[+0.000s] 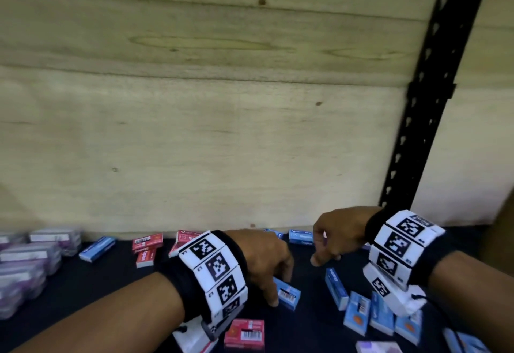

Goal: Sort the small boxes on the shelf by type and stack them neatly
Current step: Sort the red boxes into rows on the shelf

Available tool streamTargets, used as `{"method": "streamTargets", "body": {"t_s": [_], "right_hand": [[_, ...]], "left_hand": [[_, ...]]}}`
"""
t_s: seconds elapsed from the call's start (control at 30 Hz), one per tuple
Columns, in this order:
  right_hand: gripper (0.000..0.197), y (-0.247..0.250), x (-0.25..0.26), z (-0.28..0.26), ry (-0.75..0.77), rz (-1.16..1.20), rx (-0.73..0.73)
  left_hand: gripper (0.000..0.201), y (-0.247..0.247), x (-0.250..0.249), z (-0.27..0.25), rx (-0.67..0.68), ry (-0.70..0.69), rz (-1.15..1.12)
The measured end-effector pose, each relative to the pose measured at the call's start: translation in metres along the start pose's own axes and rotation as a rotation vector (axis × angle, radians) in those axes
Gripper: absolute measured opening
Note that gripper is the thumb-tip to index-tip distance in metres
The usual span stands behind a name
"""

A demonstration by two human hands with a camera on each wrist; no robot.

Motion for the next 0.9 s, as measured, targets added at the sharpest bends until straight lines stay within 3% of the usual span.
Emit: {"method": "streamTargets", "body": {"t_s": [0.2, 0.33, 0.53, 0.73, 0.9], "right_hand": [[0.035, -0.018, 0.011, -0.011, 0.007, -0.037, 0.076], [0.019, -0.009, 0.014, -0.004, 0.008, -0.043, -0.056], [0.027, 0.009, 0.021, 0.013, 0.039, -0.087, -0.264], [0.021, 0.005, 0.038, 0.026, 0.077, -0.123, -0.244], [0.021, -0.003, 0.049, 0.033, 0.093, -0.187, -0.193]], "left_hand": [[0.031, -0.001, 0.003, -0.005, -0.09, 0.02, 0.011], [0.032, -0.002, 0.016, -0.005, -0.135, 0.083, 0.057], [0.037, 0.004, 0.043, 0.001, -0.245, 0.179, 0.144], [0.041, 0.011, 0.061, -0.004, -0.265, 0.202, 0.056], [0.038, 0.029, 0.09, -0.039, -0.288, 0.247, -0.055]]}}
Point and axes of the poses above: each hand's wrist, its own z-axis towards the middle knuckle, its own y-axis out of the back of the hand, x = y × z, the point moved 8 cm from there along z, towards the middle knuckle, and after that the axes turned 10 degrees about -x, right-handed, at the moved point
